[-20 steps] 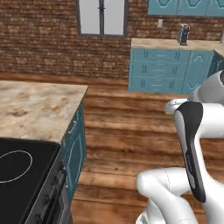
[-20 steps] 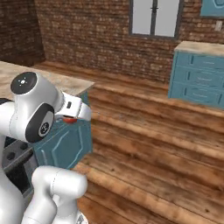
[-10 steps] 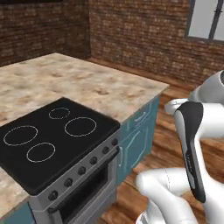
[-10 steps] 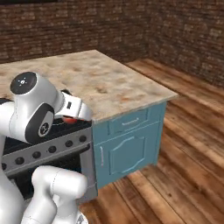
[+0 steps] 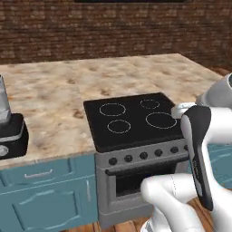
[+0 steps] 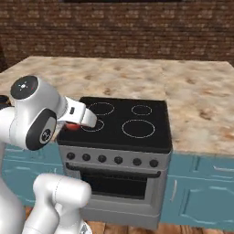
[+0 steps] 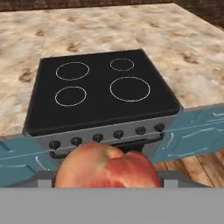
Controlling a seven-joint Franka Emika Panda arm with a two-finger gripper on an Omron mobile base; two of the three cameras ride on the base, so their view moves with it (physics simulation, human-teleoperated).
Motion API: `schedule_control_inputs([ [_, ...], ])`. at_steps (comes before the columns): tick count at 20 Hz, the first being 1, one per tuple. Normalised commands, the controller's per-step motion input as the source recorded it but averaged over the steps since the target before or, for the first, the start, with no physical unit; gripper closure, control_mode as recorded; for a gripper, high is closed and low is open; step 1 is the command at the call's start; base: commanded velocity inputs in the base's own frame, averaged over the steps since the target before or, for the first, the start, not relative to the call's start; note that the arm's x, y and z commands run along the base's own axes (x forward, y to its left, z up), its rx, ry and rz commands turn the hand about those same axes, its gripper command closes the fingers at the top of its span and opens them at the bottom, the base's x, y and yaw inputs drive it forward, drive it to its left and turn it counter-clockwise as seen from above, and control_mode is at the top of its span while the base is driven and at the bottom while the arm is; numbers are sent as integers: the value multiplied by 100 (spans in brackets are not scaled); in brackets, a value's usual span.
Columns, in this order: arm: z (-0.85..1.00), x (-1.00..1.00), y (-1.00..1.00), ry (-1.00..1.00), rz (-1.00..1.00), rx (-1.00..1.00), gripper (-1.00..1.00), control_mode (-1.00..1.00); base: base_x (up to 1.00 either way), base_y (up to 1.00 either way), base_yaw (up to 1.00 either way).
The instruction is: Pick the peach and mango from the fridge and place them on the plate next to the blender to make a fruit smoothie.
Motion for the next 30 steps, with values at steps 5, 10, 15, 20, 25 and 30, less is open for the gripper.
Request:
schedule_control_inputs([
  [5, 0, 0, 0, 0, 0, 0, 100, 100, 0, 48, 89],
  [10, 0, 0, 0, 0, 0, 0, 100, 100, 25, 73, 68],
  [15, 0, 0, 0, 0, 0, 0, 100, 100, 65, 100, 28],
  [20, 0, 0, 0, 0, 0, 0, 100, 100, 93, 100, 1],
  [25, 0, 0, 0, 0, 0, 0, 100, 100, 91, 100, -24],
  [30, 0, 0, 0, 0, 0, 0, 100, 100, 75, 96, -45],
])
